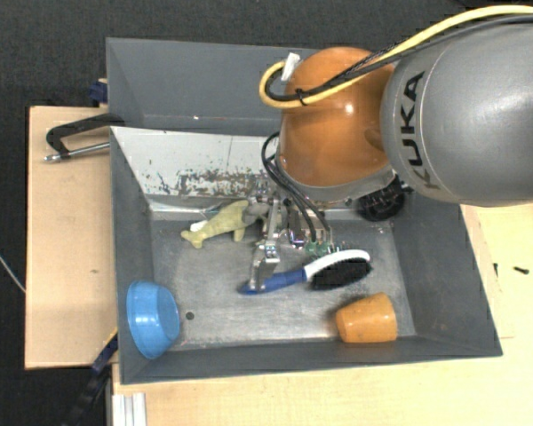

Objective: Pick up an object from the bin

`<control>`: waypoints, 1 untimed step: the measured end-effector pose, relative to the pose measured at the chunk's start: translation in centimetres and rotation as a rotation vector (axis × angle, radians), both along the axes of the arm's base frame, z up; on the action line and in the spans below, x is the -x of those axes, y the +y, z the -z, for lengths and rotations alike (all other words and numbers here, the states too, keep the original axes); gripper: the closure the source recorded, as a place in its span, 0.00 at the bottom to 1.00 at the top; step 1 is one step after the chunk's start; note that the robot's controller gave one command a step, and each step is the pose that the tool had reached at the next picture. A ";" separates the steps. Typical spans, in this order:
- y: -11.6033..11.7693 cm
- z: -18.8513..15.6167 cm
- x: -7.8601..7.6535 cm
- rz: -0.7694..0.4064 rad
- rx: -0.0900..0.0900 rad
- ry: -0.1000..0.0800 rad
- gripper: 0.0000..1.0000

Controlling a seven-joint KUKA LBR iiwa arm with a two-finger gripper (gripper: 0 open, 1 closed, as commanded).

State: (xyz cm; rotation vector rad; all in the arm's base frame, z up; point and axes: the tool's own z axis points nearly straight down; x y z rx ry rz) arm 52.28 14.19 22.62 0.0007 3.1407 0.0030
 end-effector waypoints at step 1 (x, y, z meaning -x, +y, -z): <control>-5.3 9.2 -1.4 -0.106 0.004 0.007 0.00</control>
Offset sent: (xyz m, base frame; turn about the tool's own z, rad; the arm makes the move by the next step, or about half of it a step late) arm 0.0145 -0.0507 -0.0890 -0.1091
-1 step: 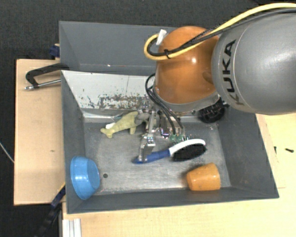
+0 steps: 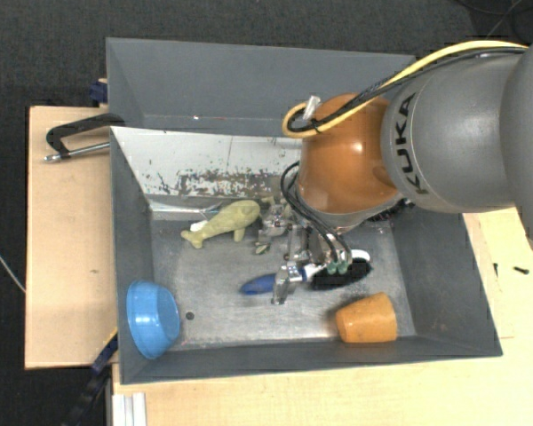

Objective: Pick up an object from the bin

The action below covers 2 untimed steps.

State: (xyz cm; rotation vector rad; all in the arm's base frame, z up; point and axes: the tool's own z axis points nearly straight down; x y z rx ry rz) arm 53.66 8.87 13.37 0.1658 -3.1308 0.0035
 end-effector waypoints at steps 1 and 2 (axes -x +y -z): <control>-0.2 6.0 0.5 -0.024 -0.006 -0.008 0.00; -0.2 5.8 0.4 -0.023 -0.005 -0.011 1.00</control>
Offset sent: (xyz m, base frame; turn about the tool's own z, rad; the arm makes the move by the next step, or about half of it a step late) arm -0.0055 -0.0035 -0.0602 -0.0233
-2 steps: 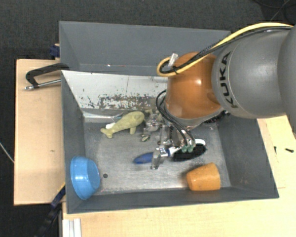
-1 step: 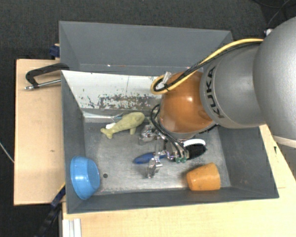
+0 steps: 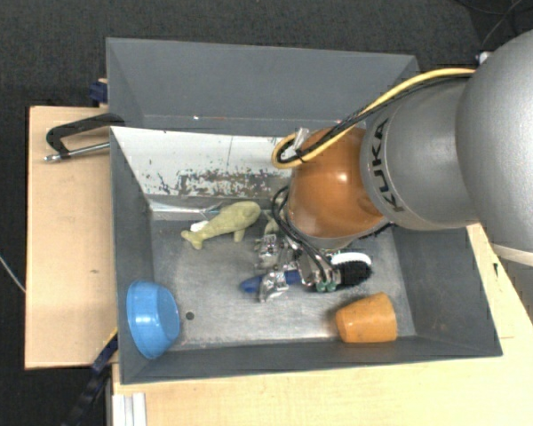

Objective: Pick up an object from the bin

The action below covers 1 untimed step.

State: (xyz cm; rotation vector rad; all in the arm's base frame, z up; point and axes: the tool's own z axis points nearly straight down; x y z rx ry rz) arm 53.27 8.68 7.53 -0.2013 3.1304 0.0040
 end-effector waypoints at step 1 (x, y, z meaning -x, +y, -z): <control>-0.5 -12.8 0.1 -0.237 0.003 -0.008 1.00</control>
Offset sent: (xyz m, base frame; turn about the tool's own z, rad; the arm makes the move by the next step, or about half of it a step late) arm -0.0030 -0.0056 0.1241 -0.2374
